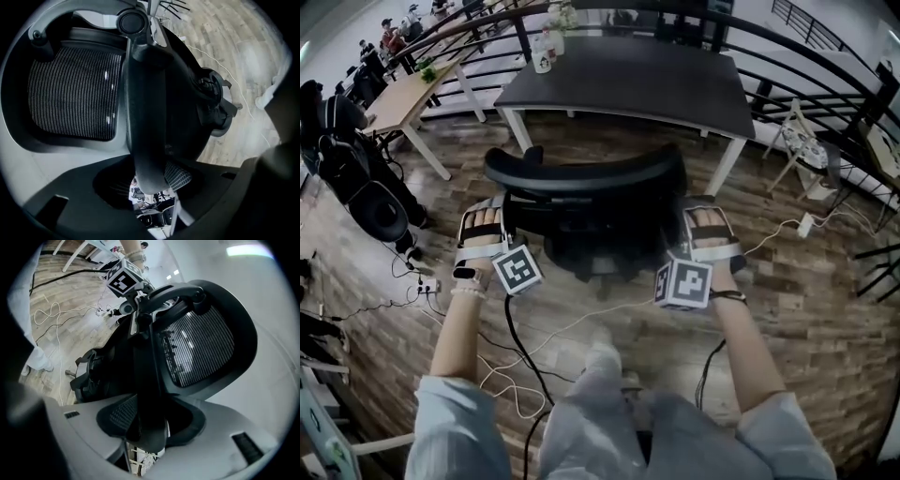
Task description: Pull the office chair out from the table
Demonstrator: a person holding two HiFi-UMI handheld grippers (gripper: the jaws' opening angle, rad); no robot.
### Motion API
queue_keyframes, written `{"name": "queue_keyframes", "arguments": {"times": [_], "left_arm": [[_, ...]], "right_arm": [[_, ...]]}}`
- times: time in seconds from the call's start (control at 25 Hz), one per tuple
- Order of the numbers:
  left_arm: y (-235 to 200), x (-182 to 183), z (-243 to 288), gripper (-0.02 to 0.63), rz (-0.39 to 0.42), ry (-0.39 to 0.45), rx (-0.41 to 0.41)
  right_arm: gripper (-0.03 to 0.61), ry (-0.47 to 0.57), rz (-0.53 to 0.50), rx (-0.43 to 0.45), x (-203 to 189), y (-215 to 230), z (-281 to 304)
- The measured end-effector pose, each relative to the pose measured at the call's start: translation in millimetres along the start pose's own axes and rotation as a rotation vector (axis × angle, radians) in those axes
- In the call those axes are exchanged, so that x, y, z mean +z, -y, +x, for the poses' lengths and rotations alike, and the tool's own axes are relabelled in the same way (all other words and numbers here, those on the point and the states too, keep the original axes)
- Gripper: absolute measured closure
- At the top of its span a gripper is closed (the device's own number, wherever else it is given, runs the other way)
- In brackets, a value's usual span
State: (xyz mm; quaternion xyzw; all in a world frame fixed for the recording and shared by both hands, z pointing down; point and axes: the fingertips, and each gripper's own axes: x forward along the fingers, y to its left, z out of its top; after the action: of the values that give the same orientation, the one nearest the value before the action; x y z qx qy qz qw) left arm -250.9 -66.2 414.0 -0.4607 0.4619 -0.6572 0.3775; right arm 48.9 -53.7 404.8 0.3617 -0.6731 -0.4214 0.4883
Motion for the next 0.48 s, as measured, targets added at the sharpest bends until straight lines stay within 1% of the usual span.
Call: {"name": "queue_keyframes", "arguments": {"times": [0.08, 0.16, 0.32, 0.48], "left_arm": [[1, -1, -7, 0.41, 0.005, -0.005, -0.009], [-1, -1, -11, 0.41, 0.01, -0.007, 0.003], [3, 2, -22, 0.411, -0.035, 0.016, -0.004], [3, 0, -28, 0.413, -0.062, 0.044, 0.013]], "right_arm": [[0.396, -0.002, 0.007, -0.002, -1, 0, -3], [0.394, -0.008, 0.009, -0.008, -3, 1, -6], [0.391, -0.024, 0.034, 0.006, -3, -2, -11], [0.388, -0.054, 0.08, -0.003, -2, -5, -14]]}}
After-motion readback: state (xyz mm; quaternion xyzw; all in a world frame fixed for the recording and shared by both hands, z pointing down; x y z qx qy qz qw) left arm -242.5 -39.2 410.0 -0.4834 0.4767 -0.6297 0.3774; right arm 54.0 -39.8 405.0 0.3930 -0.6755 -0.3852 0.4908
